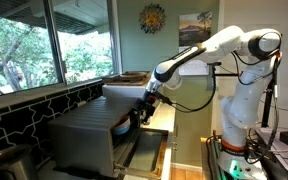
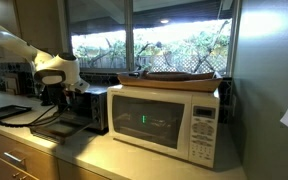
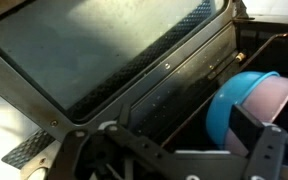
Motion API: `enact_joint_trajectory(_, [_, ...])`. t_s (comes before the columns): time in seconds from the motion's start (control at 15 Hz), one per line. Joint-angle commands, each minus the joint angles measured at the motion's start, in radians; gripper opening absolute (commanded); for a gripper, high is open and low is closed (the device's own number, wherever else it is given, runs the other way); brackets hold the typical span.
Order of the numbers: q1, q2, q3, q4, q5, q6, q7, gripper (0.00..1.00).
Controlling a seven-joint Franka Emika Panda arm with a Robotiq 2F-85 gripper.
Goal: Move the purple bowl to the bottom space in the oven
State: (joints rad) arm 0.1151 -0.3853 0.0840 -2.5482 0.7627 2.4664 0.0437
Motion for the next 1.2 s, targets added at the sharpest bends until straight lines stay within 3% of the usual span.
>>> enact_joint_trajectory(0.0, [0.006, -0.003, -0.007, 0.000, -0.005, 0.000, 0.004, 1.00])
enact_joint_trajectory(0.4, [0.057, -0.015, -0.013, -0.020, 0.099, 0.072, -0.122, 1.00])
enact_joint_trajectory(1.13, [0.199, 0.009, 0.013, -0.047, 0.404, 0.369, -0.368, 1.00])
